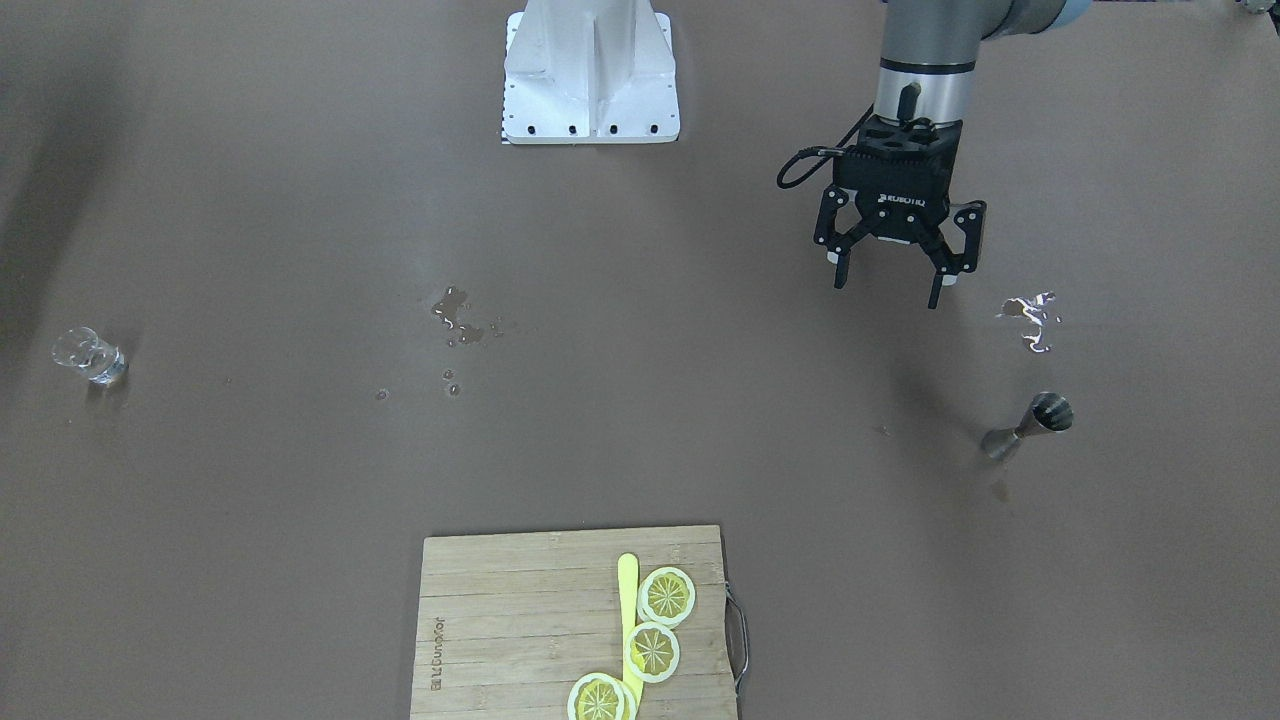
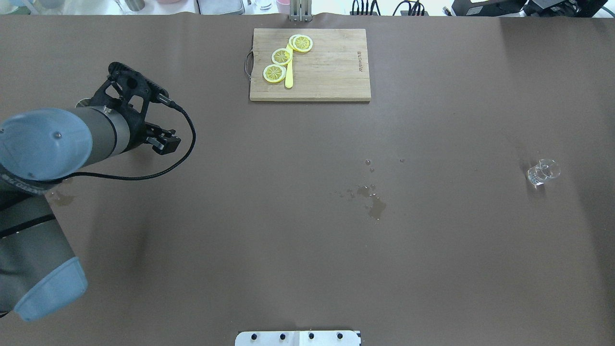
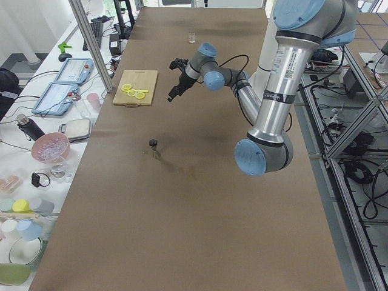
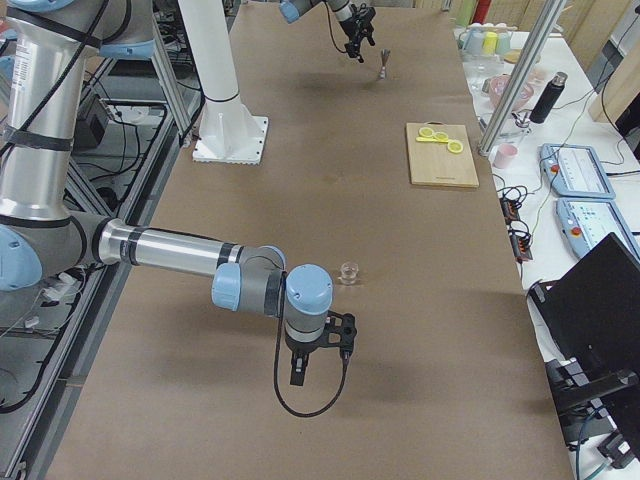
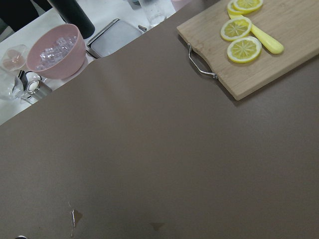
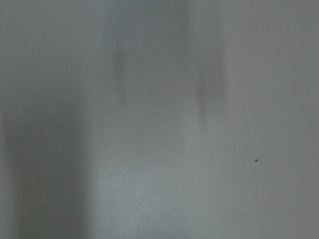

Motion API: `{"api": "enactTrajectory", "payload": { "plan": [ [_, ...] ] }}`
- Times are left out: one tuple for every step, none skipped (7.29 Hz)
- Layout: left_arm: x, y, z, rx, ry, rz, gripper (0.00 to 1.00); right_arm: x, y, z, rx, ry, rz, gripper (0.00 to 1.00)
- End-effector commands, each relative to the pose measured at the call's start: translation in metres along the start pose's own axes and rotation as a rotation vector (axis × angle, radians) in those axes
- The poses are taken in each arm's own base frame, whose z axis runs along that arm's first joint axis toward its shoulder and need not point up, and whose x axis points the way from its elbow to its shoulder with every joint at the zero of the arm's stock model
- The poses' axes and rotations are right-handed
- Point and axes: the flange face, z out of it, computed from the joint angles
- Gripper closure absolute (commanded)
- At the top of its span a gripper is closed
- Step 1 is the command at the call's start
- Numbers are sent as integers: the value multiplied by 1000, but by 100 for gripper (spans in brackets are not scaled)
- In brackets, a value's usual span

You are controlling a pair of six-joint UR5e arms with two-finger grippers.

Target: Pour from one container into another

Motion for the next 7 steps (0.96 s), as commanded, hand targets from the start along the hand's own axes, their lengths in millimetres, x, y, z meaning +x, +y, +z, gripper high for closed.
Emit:
{"api": "enactTrajectory", "payload": {
  "plan": [
    [-48,-13,-4,-76,117,26,3,-1,-1,-1,4,-1,11,0],
    [-80,-27,-4,-83,134,52,3,0,-1,0,2,-1,5,0],
    [-105,-29,-13,-89,170,55,3,0,-1,0,3,1,3,0],
    [-132,-26,-16,-107,211,66,3,0,-1,0,2,-1,4,0],
    [-171,-11,-13,-139,230,62,3,0,-1,0,3,-1,1,0],
    [-198,3,-15,-156,230,28,3,0,-1,0,3,-1,3,0],
    [-224,19,-20,-174,244,-19,3,-1,-2,-1,6,-2,1,0]
  ]
}}
